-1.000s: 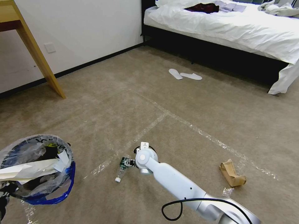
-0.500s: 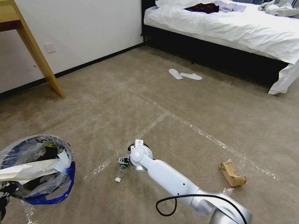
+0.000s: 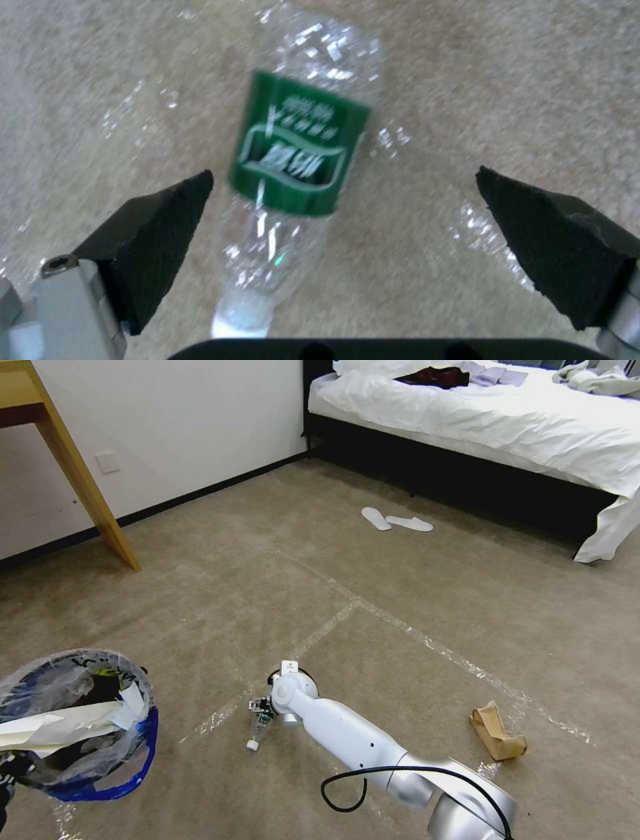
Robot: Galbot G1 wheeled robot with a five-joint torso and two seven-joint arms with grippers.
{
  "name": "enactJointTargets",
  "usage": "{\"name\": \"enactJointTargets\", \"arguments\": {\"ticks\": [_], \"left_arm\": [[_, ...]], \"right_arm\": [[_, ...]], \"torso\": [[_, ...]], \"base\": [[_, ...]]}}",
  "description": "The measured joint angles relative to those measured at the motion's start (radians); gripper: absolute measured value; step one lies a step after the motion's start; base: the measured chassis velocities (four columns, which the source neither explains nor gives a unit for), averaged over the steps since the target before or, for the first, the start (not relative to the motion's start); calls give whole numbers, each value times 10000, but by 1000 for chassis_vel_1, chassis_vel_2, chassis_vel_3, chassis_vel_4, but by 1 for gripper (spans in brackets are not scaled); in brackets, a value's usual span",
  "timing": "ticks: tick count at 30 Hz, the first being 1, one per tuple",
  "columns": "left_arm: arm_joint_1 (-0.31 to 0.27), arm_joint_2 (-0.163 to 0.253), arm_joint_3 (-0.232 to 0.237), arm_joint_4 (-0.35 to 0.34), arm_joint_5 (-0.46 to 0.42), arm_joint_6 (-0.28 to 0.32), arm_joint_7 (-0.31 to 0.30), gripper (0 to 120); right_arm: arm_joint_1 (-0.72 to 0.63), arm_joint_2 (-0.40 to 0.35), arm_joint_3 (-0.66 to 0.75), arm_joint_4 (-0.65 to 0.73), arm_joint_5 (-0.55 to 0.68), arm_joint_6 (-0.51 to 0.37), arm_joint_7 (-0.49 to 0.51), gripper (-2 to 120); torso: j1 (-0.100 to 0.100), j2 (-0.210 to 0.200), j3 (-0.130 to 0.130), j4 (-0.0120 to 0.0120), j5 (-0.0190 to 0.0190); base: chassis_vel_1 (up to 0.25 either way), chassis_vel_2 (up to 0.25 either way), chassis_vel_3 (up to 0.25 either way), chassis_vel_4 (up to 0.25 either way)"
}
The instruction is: Pick up the trash bin and place the garbage on the floor into it.
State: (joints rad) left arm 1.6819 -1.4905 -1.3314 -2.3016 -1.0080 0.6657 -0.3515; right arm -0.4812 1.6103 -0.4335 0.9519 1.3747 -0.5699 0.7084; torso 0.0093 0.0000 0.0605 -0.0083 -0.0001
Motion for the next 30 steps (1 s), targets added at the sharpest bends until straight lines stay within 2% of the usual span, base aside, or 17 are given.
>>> {"name": "enactJointTargets", "arguments": {"ticks": [11,30], "left_arm": [[99,-30,-16,-218,-39,-1,0,0],[91,-95,101,-323,-22,3,-12,0]], "right_arm": [[218,-9,458,-706,-351,153,-622,100],[-14,-19,379,-599,-223,100,-711,100]], "torso": [[0,0,0,0,0],[0,0,0,0,0]], "base": [[0,0,0,0],[0,0,0,0]]}}
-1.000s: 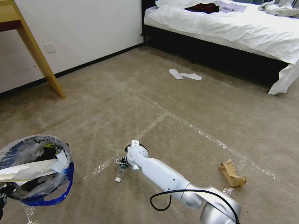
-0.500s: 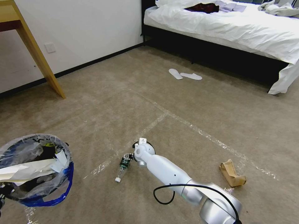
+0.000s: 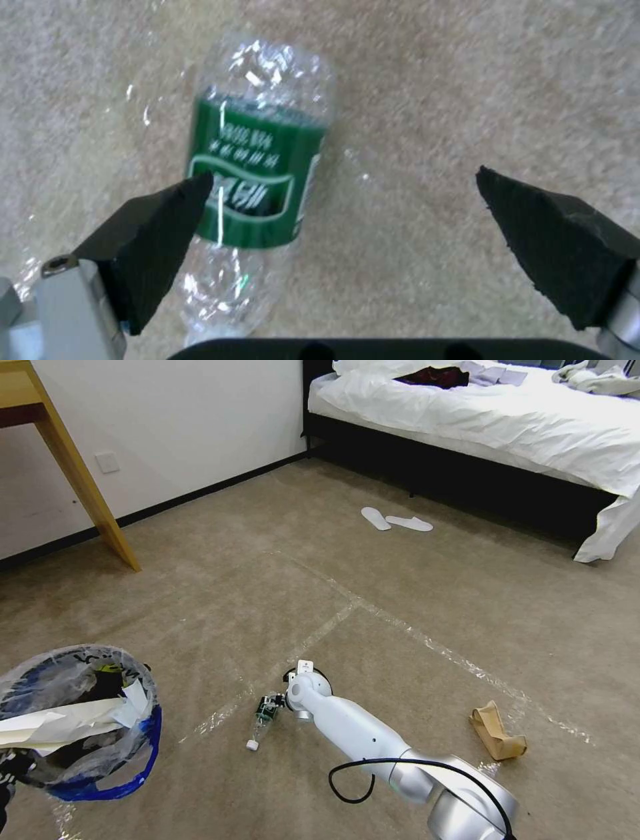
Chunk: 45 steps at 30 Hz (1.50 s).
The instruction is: Pick up the trash bin and place the garbage on the floor into it.
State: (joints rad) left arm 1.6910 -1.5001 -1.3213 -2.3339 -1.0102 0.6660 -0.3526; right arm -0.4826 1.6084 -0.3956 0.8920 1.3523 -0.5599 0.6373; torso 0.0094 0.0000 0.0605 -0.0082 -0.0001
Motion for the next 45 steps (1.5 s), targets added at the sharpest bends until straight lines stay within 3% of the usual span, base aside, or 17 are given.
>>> {"name": "enactJointTargets", "arguments": {"ticks": [24,45], "left_arm": [[36,-1,-4,-12,7,-17,2,0],[195,-147,-75,-311,9,-19,-7,0]], "right_arm": [[70,-2,52,91,170,-187,-762,100],[52,-3,-64,-381,-83,332,-2031,100]], "torso": [[0,0,0,0,0],[0,0,0,0,0]], "base": [[0,0,0,0],[0,0,0,0]]}}
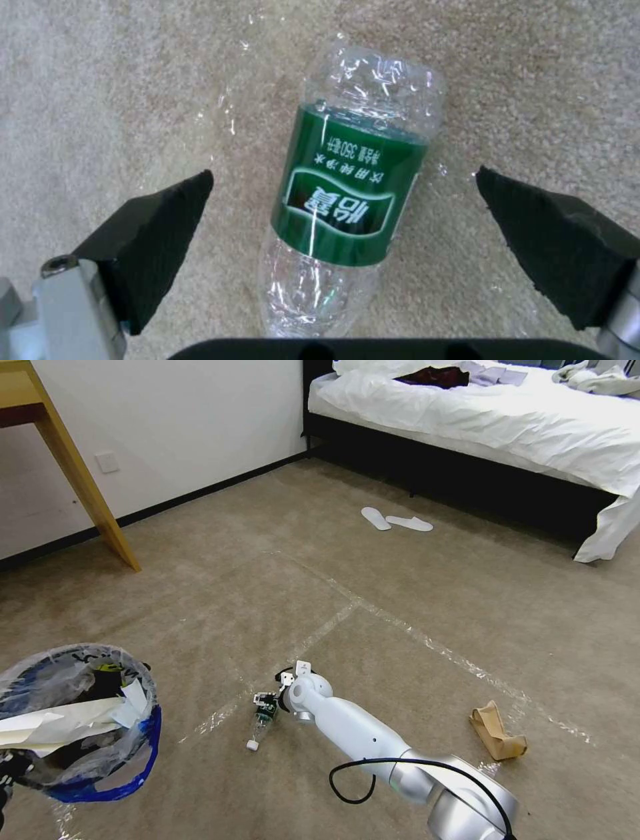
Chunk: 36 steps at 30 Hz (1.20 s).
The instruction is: Pick up the trash bin and place the garbage on the floor into it.
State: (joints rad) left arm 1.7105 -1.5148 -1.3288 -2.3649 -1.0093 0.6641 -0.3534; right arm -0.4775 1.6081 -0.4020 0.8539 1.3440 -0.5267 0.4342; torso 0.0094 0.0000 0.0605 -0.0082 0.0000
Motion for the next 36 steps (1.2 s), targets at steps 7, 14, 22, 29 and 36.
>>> {"name": "enactJointTargets", "arguments": {"ticks": [7,14,22,29,36], "left_arm": [[82,-25,-1,-102,0,0,0,0],[115,-47,16,-152,-12,0,17,0],[197,-72,20,-267,-35,-62,77,0],[325,-144,19,-373,-41,-145,149,0],[345,-156,28,-415,-43,-172,171,0]], "right_arm": [[-58,0,46,-106,-108,48,-99,99],[-63,0,91,-269,-205,89,-329,82],[-100,0,82,-376,-354,134,-727,54],[-156,0,-53,-391,-523,289,-1012,26],[-209,0,-79,-351,-630,367,-1072,11]], "torso": [[0,0,0,-1,0],[0,0,0,0,0],[0,0,0,0,0],[0,0,0,-1,0],[0,0,-1,0,0]], "base": [[0,0,0,0],[0,0,0,0],[0,0,0,0],[0,0,0,0],[0,0,0,0]]}}
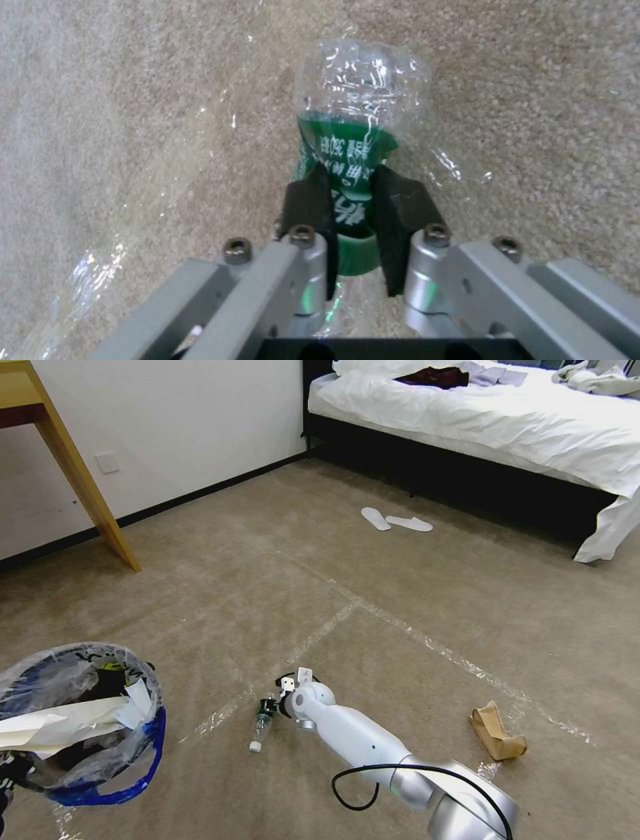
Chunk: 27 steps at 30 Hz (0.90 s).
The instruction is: Pick up the trash bin and place the garbage on the floor into it.
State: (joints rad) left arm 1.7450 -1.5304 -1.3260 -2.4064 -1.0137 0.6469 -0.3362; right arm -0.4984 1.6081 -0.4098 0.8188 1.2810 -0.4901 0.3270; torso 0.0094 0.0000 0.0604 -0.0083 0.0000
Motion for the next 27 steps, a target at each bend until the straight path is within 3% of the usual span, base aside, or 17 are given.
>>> {"name": "enactJointTargets", "arguments": {"ticks": [17,25,27], "left_arm": [[-44,46,53,205,59,5,-9,0],[-124,135,57,359,19,30,-41,0],[-184,145,113,416,23,31,-48,0]], "right_arm": [[-146,-1,169,1212,446,-282,727,8],[-143,-64,414,2847,943,-316,1066,8],[-195,-533,528,3645,1059,-311,1325,8]], "torso": [[0,0,1,0,-2],[0,0,0,4,1],[0,0,1,3,0]], "base": [[0,0,0,0],[0,0,0,0],[0,0,0,0]]}}
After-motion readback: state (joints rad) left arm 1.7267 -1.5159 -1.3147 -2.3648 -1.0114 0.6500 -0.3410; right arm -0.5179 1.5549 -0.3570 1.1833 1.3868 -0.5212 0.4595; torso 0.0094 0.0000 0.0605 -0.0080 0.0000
